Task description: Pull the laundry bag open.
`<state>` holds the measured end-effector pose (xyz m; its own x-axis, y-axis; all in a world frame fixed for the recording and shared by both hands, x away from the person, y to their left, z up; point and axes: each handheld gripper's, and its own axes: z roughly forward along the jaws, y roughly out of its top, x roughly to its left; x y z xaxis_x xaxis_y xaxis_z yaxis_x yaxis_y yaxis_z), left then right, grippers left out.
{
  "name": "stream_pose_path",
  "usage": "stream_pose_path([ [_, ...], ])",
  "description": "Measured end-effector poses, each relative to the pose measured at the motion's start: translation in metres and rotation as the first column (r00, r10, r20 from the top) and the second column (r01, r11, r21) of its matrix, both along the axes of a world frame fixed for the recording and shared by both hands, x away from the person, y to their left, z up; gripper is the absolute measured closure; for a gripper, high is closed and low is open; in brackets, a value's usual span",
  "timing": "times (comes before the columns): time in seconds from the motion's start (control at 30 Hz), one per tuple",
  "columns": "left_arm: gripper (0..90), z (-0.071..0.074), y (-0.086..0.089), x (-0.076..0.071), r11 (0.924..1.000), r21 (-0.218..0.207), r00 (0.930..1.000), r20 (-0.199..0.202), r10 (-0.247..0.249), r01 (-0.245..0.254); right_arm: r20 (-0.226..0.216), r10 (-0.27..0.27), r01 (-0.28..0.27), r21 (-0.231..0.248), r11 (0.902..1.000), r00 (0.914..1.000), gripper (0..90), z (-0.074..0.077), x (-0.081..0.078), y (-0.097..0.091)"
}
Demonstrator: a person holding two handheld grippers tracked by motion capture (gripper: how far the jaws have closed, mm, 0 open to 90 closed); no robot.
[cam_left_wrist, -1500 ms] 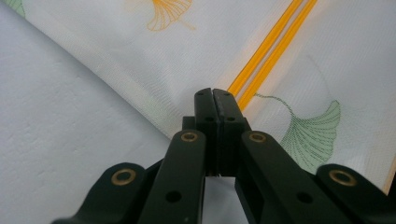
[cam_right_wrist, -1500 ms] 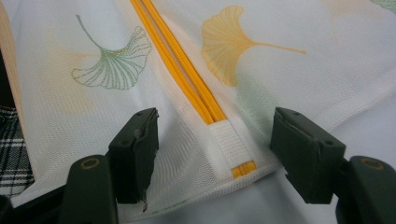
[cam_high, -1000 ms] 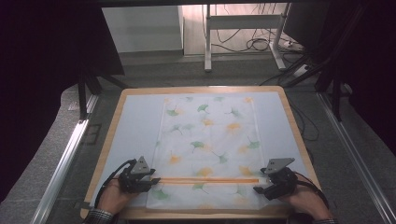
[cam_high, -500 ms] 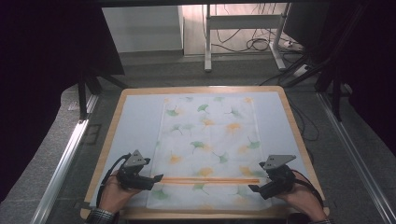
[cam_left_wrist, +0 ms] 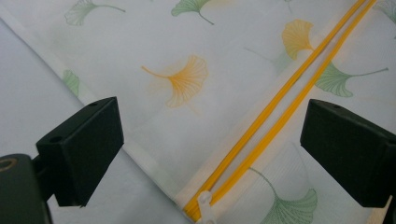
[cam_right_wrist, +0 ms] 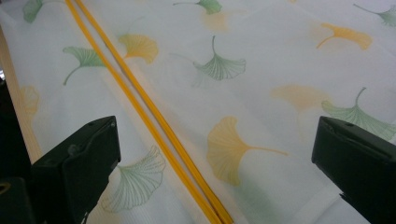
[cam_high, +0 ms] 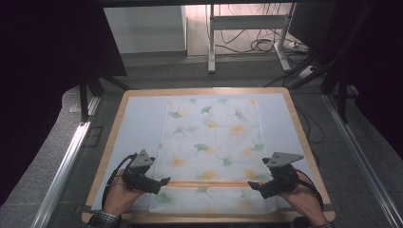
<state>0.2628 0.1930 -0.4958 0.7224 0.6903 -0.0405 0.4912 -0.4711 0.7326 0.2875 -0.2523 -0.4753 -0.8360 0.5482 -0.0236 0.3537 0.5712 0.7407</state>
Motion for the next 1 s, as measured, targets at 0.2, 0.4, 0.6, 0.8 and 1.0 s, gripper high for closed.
stream_pose_path([
  [0.2, 4.5, 0.001, -0.002, 0.009, 0.9999, 0.008, 0.9999, 0.005, 0.014, -0.014, 0.004, -0.022, 0.022, 0.023, 0.9995, 0.9997, 0.6, 0.003, 0.007, 0.004],
  [0.4, 2.1, 0.005, -0.002, 0.016, 0.9995, 0.007, 0.9993, 0.017, 0.032, -0.032, 0.009, -0.046, 0.046, 0.07, 0.9965, 0.9989, 0.5, 0.01, 0.015, 0.009],
  [0.6, 0.0, 0.014, -0.005, 0.022, 0.9981, -0.046, 0.9977, 0.052, 0.044, -0.042, -0.004, -0.07, 0.07, 0.094, 0.9931, 0.9976, 0.1, 0.013, 0.022, 0.016],
  [0.8, 0.0, 0.006, -0.007, 0.021, 0.9981, -0.041, 0.9954, 0.082, 0.049, -0.046, 0.033, -0.092, 0.088, 0.101, 0.991, 0.9952, 0.0, 0.009, 0.026, 0.03],
  [1.0, 0.0, -0.012, -0.003, 0.022, 0.9985, -0.034, 0.9974, 0.056, 0.045, -0.043, 0.052, -0.093, 0.089, 0.077, 0.9931, 0.9943, 0.0, -0.006, 0.027, 0.032],
])
